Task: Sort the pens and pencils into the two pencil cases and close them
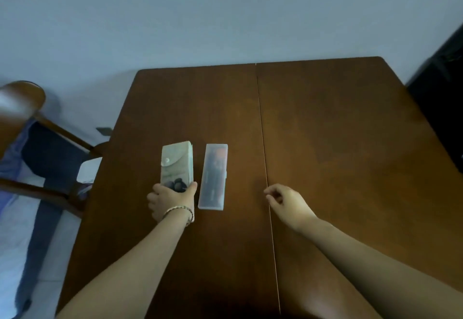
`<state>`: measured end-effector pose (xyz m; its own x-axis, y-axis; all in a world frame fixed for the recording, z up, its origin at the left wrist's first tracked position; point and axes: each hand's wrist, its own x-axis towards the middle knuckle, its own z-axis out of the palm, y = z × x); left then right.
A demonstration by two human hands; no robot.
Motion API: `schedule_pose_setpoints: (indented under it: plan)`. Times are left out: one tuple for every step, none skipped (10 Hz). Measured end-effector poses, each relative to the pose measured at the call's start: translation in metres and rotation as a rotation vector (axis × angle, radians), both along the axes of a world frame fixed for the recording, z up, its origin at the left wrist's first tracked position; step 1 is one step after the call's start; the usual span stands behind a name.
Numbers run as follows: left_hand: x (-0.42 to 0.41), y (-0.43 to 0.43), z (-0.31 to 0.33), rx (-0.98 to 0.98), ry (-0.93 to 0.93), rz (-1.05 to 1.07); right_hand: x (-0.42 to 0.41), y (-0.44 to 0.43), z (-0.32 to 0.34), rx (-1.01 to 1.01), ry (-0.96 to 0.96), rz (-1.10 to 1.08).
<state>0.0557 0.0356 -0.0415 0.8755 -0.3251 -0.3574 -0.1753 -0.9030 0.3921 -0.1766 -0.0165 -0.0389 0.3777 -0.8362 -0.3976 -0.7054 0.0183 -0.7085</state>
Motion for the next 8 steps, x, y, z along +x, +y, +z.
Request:
schedule_pose_setpoints:
  plan:
    - [0.009, -0.016, -0.012, 0.097, -0.003, -0.077, 0.011, -0.009, 0.000, 0.031, 0.037, 0.069]
    - [0.011, -0.030, -0.022, 0.167, -0.008, -0.148, 0.015, -0.015, -0.005, 0.054, 0.075, 0.092]
    - [0.009, -0.037, -0.028, 0.195, -0.025, -0.231, 0.015, -0.021, -0.011, 0.075, 0.090, 0.078]
    - [0.010, -0.036, -0.028, 0.245, 0.003, -0.306, 0.014, -0.027, -0.013, 0.074, 0.116, 0.080]
    - [0.005, -0.036, -0.015, 0.344, -0.037, -0.342, 0.016, -0.037, -0.007, 0.052, 0.161, 0.108]
    - [-0.010, -0.047, 0.008, 0.222, -0.129, -0.499, 0.022, -0.048, 0.009, 0.067, 0.212, 0.171]
    - [-0.029, -0.073, 0.048, 0.137, 0.086, -0.745, 0.031, -0.064, 0.034, 0.059, 0.296, 0.263]
    - [-0.045, -0.094, 0.100, 0.078, 0.115, -0.896, 0.036, -0.081, 0.069, 0.010, 0.350, 0.348]
